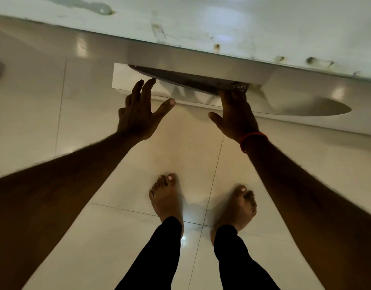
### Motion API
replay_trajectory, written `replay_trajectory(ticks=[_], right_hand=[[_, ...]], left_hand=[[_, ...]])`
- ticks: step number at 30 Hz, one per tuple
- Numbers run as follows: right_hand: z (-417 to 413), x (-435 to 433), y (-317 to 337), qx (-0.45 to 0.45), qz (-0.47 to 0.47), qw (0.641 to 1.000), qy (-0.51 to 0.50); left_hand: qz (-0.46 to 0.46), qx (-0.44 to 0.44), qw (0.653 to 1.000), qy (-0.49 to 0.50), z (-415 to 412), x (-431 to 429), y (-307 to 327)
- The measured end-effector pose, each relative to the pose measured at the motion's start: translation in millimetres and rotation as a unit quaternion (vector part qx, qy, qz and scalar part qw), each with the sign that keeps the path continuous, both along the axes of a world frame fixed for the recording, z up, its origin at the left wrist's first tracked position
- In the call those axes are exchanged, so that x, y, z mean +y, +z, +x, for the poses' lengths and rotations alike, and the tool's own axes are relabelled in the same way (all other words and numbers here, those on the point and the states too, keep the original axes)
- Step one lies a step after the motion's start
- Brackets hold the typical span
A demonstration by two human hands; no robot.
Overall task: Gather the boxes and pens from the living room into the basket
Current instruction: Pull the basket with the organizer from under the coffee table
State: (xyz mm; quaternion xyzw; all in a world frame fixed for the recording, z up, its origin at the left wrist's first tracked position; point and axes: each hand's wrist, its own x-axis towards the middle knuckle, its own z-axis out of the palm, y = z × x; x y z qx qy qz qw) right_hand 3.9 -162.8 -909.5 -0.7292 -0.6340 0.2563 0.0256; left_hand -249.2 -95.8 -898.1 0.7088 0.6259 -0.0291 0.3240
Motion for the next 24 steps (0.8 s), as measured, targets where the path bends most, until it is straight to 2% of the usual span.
replay_trajectory(ticks=[5, 9, 11, 13, 15, 18, 20, 22, 24], right_hand=[[-2, -32, 3, 0.073, 0.008, 0.996, -0.043], [-2, -66, 8, 0.096, 0.008, 0.991, -0.098], [2, -76, 14, 0.082, 0.023, 0.99, -0.115], [7, -80, 20, 0.025, 0.07, 0.988, -0.135], [14, -75, 26, -0.006, 0.133, 0.971, -0.2], [28, -51, 30, 0.053, 0.183, 0.919, -0.346], [37, -33, 28, 0.109, 0.151, 0.897, -0.401], [49, -17, 26, 0.2, 0.085, 0.882, -0.419], [55, -1, 28, 0.251, 0.058, 0.877, -0.405]], left_hand=[[0.024, 0.011, 0.999, 0.031, -13, -10, 8], [0.037, 0.0, 0.996, 0.082, -26, -8, 14], [0.023, -0.032, 0.993, 0.111, -28, -4, 13], [-0.008, -0.094, 0.986, 0.137, -26, 1, 12], [-0.032, -0.143, 0.979, 0.144, -22, 9, 12], [-0.037, -0.195, 0.971, 0.133, -14, 17, 12], [-0.029, -0.184, 0.974, 0.13, -4, 21, 11], [-0.02, -0.161, 0.977, 0.139, 4, 27, 7], [-0.006, -0.156, 0.97, 0.185, 1, 36, 15]])
